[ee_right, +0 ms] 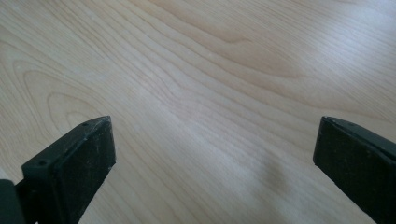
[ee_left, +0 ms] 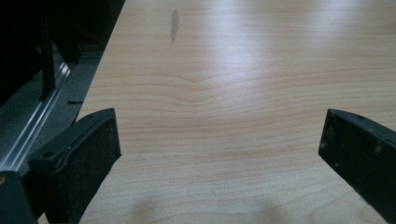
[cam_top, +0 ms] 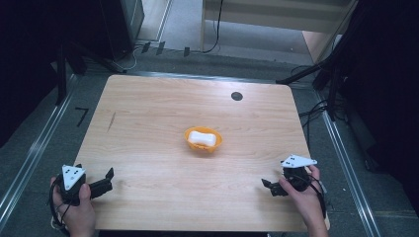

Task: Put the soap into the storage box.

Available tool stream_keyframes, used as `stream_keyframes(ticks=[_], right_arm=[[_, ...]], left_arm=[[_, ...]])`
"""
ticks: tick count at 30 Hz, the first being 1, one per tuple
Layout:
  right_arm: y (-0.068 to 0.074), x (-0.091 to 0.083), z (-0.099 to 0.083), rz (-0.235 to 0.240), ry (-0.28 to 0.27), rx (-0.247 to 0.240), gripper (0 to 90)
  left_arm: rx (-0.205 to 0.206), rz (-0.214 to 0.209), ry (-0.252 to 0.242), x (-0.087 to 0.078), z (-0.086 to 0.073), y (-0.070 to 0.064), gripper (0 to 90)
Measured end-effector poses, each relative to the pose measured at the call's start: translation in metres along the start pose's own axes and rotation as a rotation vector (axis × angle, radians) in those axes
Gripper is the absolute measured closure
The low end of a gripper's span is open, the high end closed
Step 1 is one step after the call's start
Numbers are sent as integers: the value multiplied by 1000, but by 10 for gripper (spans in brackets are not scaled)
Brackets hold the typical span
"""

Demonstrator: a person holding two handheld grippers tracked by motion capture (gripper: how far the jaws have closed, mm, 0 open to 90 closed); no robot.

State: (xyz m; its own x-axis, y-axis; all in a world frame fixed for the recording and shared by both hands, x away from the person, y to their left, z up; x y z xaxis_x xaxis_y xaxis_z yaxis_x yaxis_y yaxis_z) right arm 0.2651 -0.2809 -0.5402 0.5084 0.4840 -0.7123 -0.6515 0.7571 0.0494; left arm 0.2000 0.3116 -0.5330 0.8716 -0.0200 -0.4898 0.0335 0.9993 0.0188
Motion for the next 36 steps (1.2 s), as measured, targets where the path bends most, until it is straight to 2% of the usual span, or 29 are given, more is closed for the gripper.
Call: stream_keyframes(ticks=[16,33,36], right_arm=[[-8,-24,-38,-49,-63,62,0],[-20,-51,-75,-108,-99,137,0],[-22,-53,-79,-105,-104,145,0]], left_arm=[[7,7,3,0,0,-1,0],[-1,0,3,0,0,0,0],[-2,0,3,0,0,0,0]])
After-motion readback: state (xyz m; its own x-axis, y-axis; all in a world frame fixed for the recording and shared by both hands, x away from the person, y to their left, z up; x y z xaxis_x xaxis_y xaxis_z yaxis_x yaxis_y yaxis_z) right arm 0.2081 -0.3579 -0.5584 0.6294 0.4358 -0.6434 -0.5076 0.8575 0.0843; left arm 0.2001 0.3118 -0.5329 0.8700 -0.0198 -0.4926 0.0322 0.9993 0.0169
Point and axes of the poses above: each handheld gripper's, and its own axes: x roughly forward along the jaws, z roughly out of its top, y roughly to its left, the point moved 2 cm from there along x, roughly forward along the jaws, and after that the axes turned 1 degree about z, right-handed, at the moved point
